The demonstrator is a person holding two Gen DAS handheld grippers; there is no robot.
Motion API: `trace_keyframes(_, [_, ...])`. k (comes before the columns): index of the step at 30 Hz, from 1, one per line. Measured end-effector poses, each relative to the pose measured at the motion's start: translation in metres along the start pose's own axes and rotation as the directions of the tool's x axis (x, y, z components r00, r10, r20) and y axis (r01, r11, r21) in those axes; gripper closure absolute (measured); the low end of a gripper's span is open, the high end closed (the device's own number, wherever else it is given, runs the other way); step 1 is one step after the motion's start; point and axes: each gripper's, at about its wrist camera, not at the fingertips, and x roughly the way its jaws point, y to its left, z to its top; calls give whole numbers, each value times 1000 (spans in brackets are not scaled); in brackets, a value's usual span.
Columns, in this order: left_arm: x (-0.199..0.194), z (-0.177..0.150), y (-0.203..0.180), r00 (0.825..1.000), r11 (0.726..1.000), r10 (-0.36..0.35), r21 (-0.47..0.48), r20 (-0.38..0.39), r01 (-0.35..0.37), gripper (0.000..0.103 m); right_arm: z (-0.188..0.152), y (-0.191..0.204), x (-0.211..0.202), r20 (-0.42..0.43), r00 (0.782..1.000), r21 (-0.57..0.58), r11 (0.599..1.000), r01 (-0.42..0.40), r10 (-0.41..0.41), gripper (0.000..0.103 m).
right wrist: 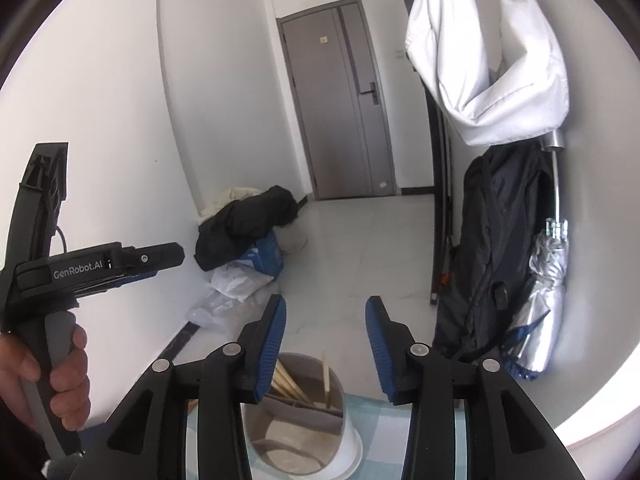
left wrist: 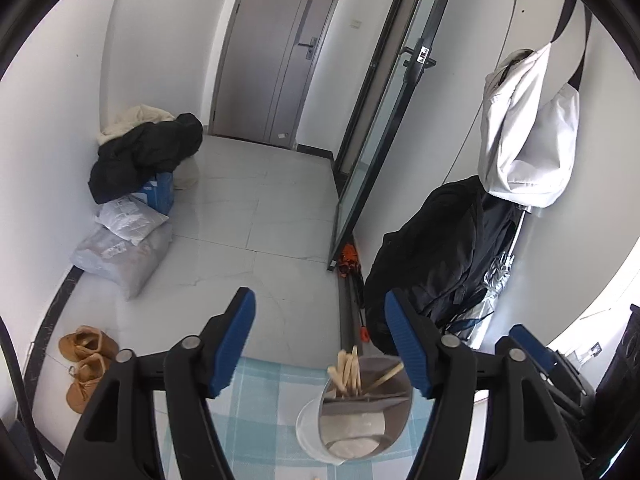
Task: Organize utensils
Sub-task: 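Open both grippers and pull them back from the utensil holder, then lower the right gripper to the last chopsticks and close on one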
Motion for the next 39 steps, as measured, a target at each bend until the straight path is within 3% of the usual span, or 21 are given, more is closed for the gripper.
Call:
trace_keyframes(6, [-31,-15,-10,997,998,55,32,54,-57,29,-9,8,-29,21,1000,11,1000,20,-20,41])
trace_keyframes(9, [-41,-23,-14,995,996,64,59,75,-69,27,-18,12,-46,35,999,23,1000,21,-21,38])
trace_keyframes(12, [-52,-35,-16,993,994,80,71,84,-86,18,-29,18,-59,45,999,20,1000,17,-18,36])
trace_keyframes(22, [-68,-76,-15,983,983,139,100,118,-151,14,-79,21,-85,29,999,48,999,21,-23,26])
trace_keyframes(36, [-56,-138,-2,987,978,147,137,70,-156,14,-144,18,-73,-88,996,101,994,33,-24,24])
trace_keyframes(39, [-54,-152,6,986,982,147,110,74,-155,14,-158,16,-66,-141,989,106,993,45,-30,24])
